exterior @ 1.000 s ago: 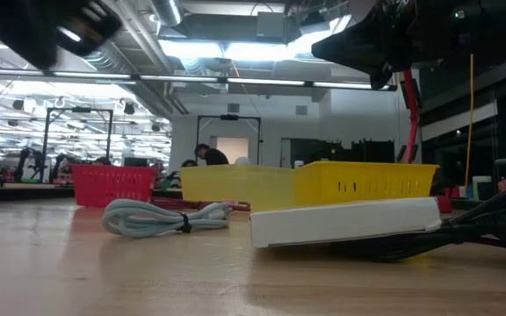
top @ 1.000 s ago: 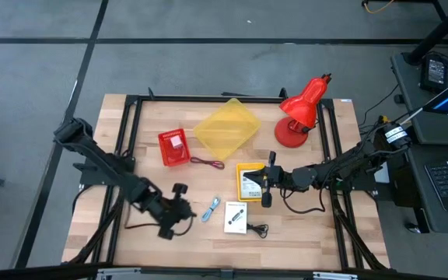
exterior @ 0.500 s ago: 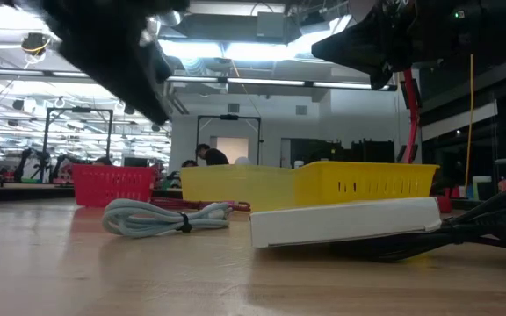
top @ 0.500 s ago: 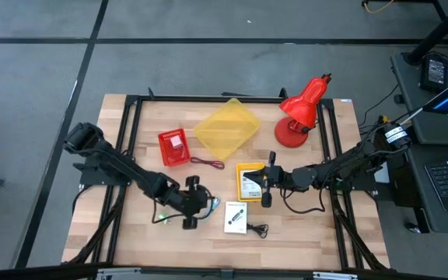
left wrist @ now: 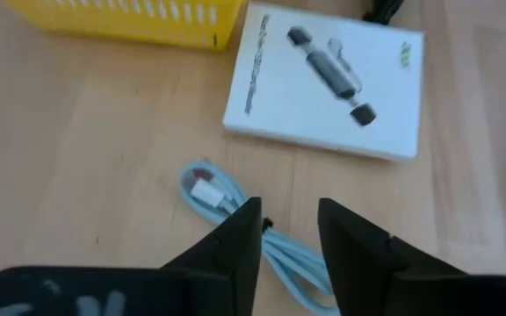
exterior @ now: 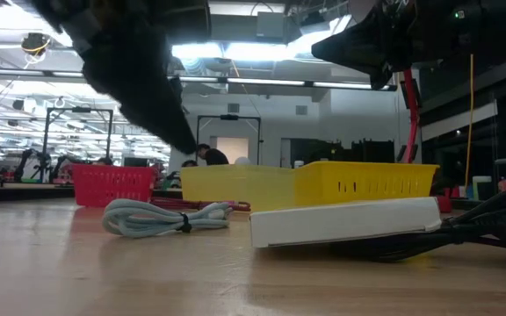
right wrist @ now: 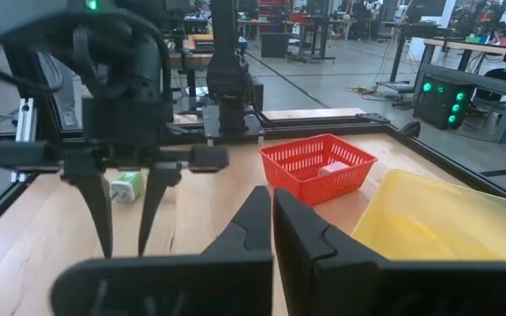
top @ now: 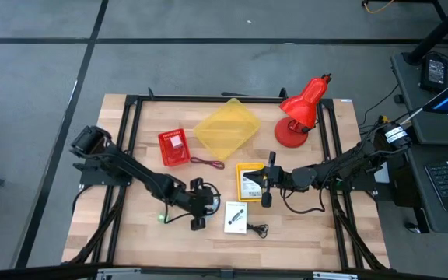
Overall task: Pick and place items into bin
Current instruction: Put the light blue charger cable into the big yellow bin
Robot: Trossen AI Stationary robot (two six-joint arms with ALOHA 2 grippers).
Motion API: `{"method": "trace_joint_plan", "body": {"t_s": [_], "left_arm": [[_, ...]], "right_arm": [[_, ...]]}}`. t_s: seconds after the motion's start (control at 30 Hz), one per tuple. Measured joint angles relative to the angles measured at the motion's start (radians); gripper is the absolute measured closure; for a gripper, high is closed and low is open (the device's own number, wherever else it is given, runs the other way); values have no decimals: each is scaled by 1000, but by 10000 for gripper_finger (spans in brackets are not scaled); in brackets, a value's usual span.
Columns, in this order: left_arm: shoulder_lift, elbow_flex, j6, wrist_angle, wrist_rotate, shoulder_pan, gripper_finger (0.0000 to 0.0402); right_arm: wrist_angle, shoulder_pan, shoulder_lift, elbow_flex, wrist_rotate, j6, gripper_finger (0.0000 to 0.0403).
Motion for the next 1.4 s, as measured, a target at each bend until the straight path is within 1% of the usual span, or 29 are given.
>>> {"method": "trace_joint_plan", "body": {"t_s": [0.07, 0.2, 0.37, 0.5, 1.0, 1.1, 1.2, 1.27, 1.4], "left_arm": [[11, 0, -32, 0, 4, 0, 275], [19, 0, -70, -10, 50, -1, 257], [19, 0, -138, -22, 29, -1, 245], [35, 0, -183, -30, 23, -4, 244], [145, 1, -184, -23, 30, -14, 247], [155, 2, -162, -25, 36, -14, 247], [153, 3, -130, -35, 32, -14, 257], [149, 2, -98, -44, 29, -14, 272], [137, 1, -61, -69, 31, -13, 325]], "right_arm": [[0, 0, 0, 0, 0, 9, 402], [0, 0, 0, 0, 0, 68, 402], [0, 0, 0, 0, 0, 82, 402], [0, 0, 0, 0, 0, 82, 402], [0, 0, 0, 0, 0, 82, 402], [1, 0, 0, 0, 0, 82, 402], [1, 0, 0, 0, 0, 82, 402], [1, 0, 0, 0, 0, 82, 402], [1, 0, 0, 0, 0, 82, 402]]}}
